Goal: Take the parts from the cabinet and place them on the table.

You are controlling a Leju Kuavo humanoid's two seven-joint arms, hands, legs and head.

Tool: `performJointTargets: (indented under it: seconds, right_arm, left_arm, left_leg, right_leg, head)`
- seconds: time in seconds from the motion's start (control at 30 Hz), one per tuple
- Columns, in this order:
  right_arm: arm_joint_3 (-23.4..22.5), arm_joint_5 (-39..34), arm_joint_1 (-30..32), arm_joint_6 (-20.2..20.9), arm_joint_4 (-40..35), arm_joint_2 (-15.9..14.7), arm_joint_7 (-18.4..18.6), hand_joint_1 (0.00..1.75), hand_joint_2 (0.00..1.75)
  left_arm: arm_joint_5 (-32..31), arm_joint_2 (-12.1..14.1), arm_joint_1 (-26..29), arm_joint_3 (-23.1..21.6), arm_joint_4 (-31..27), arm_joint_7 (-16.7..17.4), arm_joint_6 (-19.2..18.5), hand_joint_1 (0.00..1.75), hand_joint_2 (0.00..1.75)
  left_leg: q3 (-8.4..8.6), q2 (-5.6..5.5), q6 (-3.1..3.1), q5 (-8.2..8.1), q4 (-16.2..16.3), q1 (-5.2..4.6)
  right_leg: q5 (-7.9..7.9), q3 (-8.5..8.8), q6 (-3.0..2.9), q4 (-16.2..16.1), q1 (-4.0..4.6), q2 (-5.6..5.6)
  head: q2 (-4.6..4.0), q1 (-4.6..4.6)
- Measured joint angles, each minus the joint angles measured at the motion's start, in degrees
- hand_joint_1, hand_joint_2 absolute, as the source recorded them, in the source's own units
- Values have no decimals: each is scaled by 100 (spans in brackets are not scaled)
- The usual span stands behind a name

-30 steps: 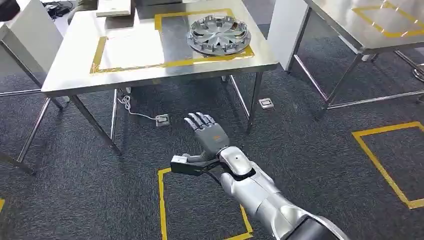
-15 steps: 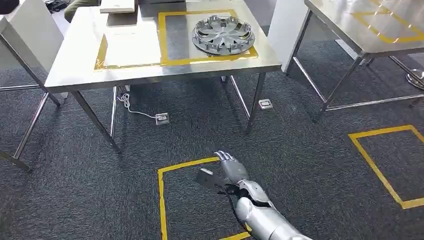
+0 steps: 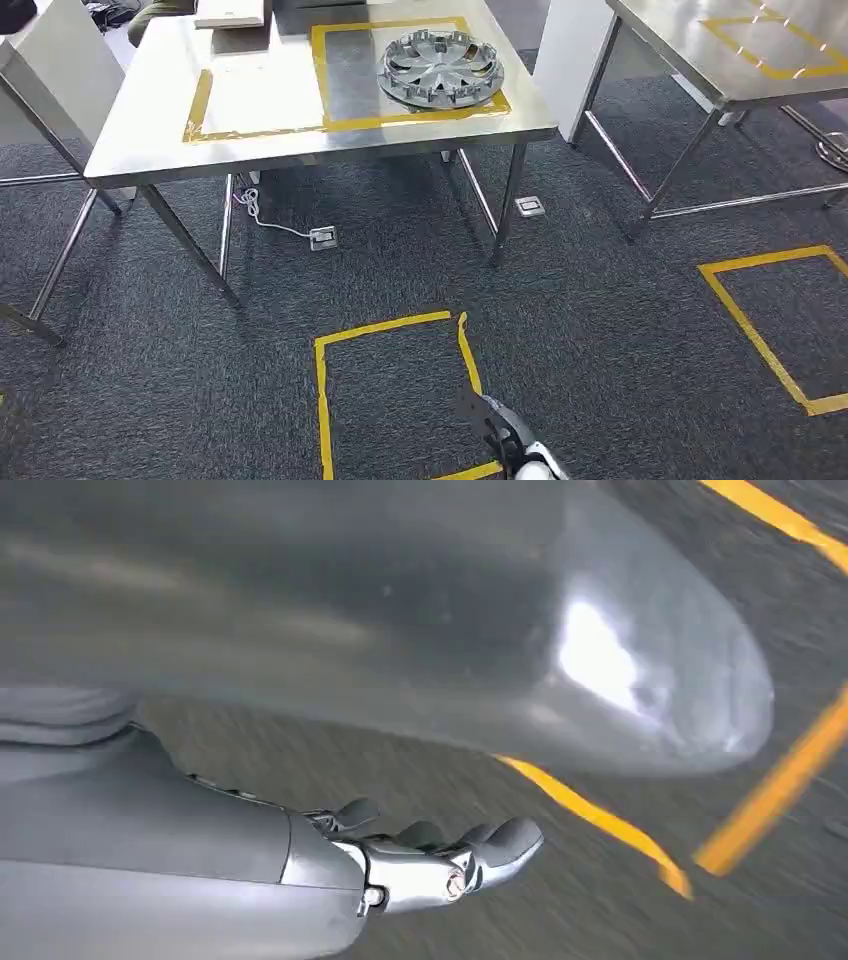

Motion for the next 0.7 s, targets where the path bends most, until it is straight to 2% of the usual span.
performJointTargets:
  seconds: [0.5, 0.7]
  right_arm:
    - [-763, -2072, 1300, 562, 289, -334, 302, 0, 0]
    - [-942, -2734, 1615, 736, 360, -417, 398, 0, 0]
  left_arm:
    - [1153, 260, 334, -1486, -370, 0, -528, 0, 0]
    - [1505, 328, 411, -1869, -466, 0, -688, 0, 0]
  left_leg:
    - [-1, -1, -6, -5, -6, 9]
    - [11, 1, 2, -15, 13, -9]
  right_leg:
    - [-16, -9, -13, 2, -1, 0]
    - [-4, -20, 2, -30, -9, 3]
  head:
    - [0, 0]
    - [0, 0]
